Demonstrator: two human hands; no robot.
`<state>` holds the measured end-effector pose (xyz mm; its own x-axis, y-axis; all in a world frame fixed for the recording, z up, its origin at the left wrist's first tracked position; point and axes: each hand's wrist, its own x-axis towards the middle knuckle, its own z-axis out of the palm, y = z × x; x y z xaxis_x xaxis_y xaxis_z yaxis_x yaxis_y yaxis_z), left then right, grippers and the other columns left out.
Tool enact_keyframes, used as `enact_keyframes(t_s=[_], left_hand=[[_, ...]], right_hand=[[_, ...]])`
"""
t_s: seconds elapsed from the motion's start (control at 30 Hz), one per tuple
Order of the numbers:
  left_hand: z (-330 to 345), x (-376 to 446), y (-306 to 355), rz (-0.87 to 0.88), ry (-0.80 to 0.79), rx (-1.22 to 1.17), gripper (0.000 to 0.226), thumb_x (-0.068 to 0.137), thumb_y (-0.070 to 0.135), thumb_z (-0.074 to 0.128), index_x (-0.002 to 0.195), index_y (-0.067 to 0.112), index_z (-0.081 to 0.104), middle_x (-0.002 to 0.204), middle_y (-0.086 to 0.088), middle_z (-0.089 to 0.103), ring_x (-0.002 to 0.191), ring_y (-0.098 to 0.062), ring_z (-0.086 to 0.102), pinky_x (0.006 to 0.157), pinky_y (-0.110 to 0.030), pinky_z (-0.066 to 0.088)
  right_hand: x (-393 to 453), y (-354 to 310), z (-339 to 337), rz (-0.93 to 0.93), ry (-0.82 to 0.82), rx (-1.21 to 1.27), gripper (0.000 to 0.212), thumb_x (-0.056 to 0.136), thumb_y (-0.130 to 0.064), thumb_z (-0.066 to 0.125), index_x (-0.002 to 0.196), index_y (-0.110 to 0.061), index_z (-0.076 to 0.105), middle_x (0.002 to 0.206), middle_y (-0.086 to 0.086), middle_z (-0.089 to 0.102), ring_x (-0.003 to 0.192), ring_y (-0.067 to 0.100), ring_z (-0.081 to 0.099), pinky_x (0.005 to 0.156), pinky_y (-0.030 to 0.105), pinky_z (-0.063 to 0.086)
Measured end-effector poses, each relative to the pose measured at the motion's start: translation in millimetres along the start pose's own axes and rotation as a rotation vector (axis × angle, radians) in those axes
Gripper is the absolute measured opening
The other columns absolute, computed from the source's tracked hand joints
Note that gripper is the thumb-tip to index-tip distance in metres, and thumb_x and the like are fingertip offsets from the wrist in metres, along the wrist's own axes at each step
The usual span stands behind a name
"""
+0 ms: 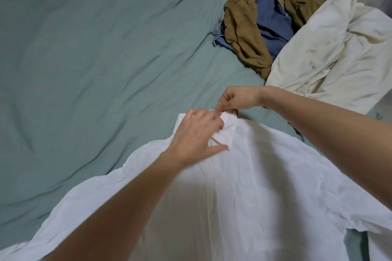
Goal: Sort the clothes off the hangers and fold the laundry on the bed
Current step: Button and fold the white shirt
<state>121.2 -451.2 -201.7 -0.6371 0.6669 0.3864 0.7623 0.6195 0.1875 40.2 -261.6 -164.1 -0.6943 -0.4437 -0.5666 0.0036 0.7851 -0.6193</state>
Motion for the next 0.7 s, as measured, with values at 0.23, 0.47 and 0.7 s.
enact_keyframes(t_s=[0.23,0.47,0.7], left_hand=[[25.8,-2.1,13.2,0.025,0.040,0.100,0.008,0.076,0.020,0.064,0.075,0.026,0.070,0.078,0.009,0.061,0.074,-0.021,0.054,0.078,-0.031,0.032],[16.7,-5.5,-7.1,0.117,-0.391,-0.211,0.016,0.083,0.035,0.062,0.075,0.024,0.072,0.075,0.012,0.065,0.078,-0.015,0.052,0.076,-0.027,0.032],[14.0,12.3,2.5,-0.455,-0.294,-0.350,0.027,0.088,0.051,0.059,0.092,0.025,0.065,0.092,0.016,0.061,0.098,-0.007,0.051,0.078,-0.027,0.040]], right_hand=[[2.9,4.6,4.2,-0.005,0.038,0.131,0.033,0.097,-0.010,0.052,0.067,-0.011,0.065,0.057,-0.002,0.057,0.046,0.004,0.052,0.055,0.021,0.050],[-0.3,9.9,-1.6,-0.016,-0.073,-0.303,0.020,0.085,-0.009,0.060,0.077,-0.026,0.070,0.083,-0.008,0.066,0.077,0.010,0.057,0.073,0.019,0.046],[3.5,19.1,6.5,-0.078,-0.089,-0.533,0.035,0.077,-0.001,0.061,0.107,-0.016,0.072,0.113,0.001,0.067,0.098,0.021,0.060,0.084,0.027,0.049]])
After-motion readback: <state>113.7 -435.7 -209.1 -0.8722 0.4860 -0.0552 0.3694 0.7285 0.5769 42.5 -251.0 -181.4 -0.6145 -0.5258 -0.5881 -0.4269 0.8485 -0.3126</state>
